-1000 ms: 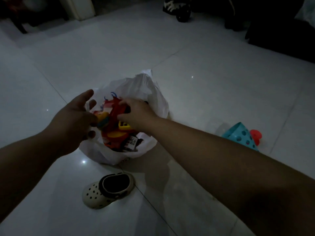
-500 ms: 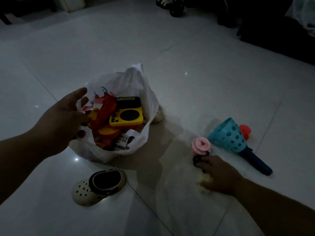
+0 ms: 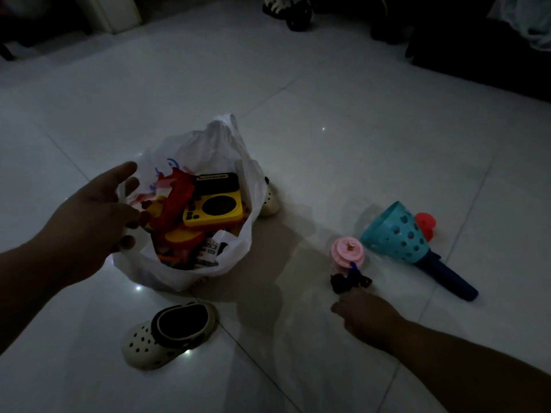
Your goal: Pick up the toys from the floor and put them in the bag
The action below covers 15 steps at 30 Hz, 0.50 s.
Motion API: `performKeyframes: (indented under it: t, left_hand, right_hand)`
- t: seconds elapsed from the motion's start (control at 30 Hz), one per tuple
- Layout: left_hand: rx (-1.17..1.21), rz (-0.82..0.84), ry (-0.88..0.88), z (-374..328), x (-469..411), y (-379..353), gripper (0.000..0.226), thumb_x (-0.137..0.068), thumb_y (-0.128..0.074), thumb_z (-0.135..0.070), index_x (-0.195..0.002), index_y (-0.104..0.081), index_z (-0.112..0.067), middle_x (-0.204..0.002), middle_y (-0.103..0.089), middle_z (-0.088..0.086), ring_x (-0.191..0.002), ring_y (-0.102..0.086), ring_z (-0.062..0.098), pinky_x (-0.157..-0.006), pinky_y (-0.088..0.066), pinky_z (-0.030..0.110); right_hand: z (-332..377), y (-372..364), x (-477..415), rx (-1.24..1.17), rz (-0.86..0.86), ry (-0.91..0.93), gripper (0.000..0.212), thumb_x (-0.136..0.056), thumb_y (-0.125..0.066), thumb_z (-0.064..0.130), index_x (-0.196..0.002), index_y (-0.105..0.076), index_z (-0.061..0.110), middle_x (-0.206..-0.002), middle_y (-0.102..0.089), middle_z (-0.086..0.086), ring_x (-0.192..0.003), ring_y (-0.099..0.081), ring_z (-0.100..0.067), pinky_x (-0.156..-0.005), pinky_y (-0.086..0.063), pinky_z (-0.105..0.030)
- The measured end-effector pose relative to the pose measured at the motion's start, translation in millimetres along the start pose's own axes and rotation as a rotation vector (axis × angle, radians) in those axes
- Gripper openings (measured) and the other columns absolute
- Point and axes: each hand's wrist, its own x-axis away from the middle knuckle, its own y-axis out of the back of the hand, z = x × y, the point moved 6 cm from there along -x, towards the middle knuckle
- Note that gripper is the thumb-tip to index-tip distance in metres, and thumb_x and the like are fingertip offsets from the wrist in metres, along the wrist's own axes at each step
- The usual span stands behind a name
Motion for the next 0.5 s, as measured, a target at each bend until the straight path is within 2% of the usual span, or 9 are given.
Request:
performKeyframes:
  t: [0.07, 0.13, 0.2, 0.23, 0.3, 0.37, 0.43, 0.5]
  left_hand:
    - [0.0, 0.018, -0.004, 0.1, -1.1, -0.3, 0.083, -0.081, -0.043, 0.019, -0.14, -0.038, -0.04, -0.148, -0.039, -0.007, -0.091, -0.055, 0.014, -0.058, -0.042, 0.034]
    - [-0.003, 0.027, -0.005, -1.3, -2.4, -0.6, 0.082, -0.082, -0.043, 0.018, -0.14, -0.037, -0.039, -0.148, -0.039, -0.006, -0.092, -0.055, 0.015, -0.057, -0.04, 0.034]
    - [-0.001, 0.032, -0.003, -3.2, -1.8, -2.0, 0.082, -0.082, -0.043, 0.017, -0.141, -0.036, -0.039, -0.148, -0.039, -0.007, -0.089, -0.055, 0.016, -0.057, -0.039, 0.033]
    - [-0.005, 0.03, -0.003, -3.4, -1.3, -2.3, 0.082, -0.082, -0.044, 0.017, -0.141, -0.035, -0.039, -0.148, -0.039, -0.007, -0.087, -0.055, 0.015, -0.057, -0.04, 0.033]
    - [-0.025, 0.025, -0.011, -3.2, -0.4, -1.8, 0.083, -0.081, -0.044, 0.018, -0.141, -0.036, -0.039, -0.148, -0.039, -0.009, -0.085, -0.054, 0.014, -0.059, -0.041, 0.034]
    - [-0.031, 0.017, -0.015, -3.1, 1.3, 0.5, 0.083, -0.081, -0.045, 0.017, -0.141, -0.036, -0.039, -0.147, -0.04, -0.009, -0.087, -0.054, 0.014, -0.061, -0.043, 0.035]
    - [-0.026, 0.008, -0.022, -2.9, 2.7, 2.2, 0.082, -0.082, -0.045, 0.017, -0.14, -0.037, -0.039, -0.147, -0.041, -0.008, -0.089, -0.055, 0.013, -0.059, -0.042, 0.035]
    - [-0.019, 0.02, -0.036, -2.8, 4.8, 1.8, 0.081, -0.082, -0.044, 0.018, -0.142, -0.036, -0.037, -0.147, -0.04, -0.006, -0.089, -0.055, 0.011, -0.058, -0.041, 0.035]
  right_hand:
    - [-2.5, 27.2, 1.1, -0.252, -0.211, -0.082, 0.04, -0.087, -0.044, 0.029, -0.123, -0.059, 0.017, -0.123, -0.059, -0.006, -0.114, -0.053, -0.024, -0.094, -0.042, -0.032]
    - [-17.1, 50.9, 5.7, -0.411, -0.429, -0.286, 0.045, -0.084, -0.042, 0.042, -0.118, -0.061, 0.019, -0.112, -0.065, -0.006, -0.105, -0.06, -0.027, -0.084, -0.045, -0.03]
    - [-40.4, 53.6, 8.7, -0.578, -0.473, -0.569, 0.051, -0.087, -0.053, 0.051, -0.125, -0.051, 0.017, -0.112, -0.064, -0.007, -0.103, -0.061, -0.029, -0.079, -0.045, -0.03]
    - [-53.0, 46.1, 8.2, -0.681, -0.429, -0.684, 0.059, -0.085, -0.058, 0.056, -0.126, -0.047, 0.015, -0.113, -0.063, -0.007, -0.103, -0.061, -0.028, -0.077, -0.045, -0.029]
    - [-65.9, 28.7, 3.1, -0.772, -0.218, -0.776, 0.065, -0.08, -0.063, 0.057, -0.121, -0.05, 0.009, -0.11, -0.063, -0.008, -0.099, -0.062, -0.026, -0.073, -0.043, -0.027]
    - [-65.0, 11.7, -3.3, -0.748, 0.005, -0.775, 0.052, -0.087, -0.059, 0.049, -0.116, -0.058, 0.005, -0.101, -0.061, -0.008, -0.094, -0.06, -0.022, -0.072, -0.041, -0.026]
    - [-57.8, 5.9, -7.5, -0.77, 0.067, -0.755, 0.038, -0.095, -0.05, 0.038, -0.11, -0.058, 0.005, -0.101, -0.055, -0.01, -0.093, -0.053, -0.021, -0.076, -0.041, -0.029]
    - [-48.7, 0.2, -12.1, -0.944, 0.086, -0.746, 0.033, -0.096, -0.05, 0.033, -0.112, -0.057, 0.005, -0.107, -0.057, -0.013, -0.094, -0.055, -0.023, -0.079, -0.047, -0.034]
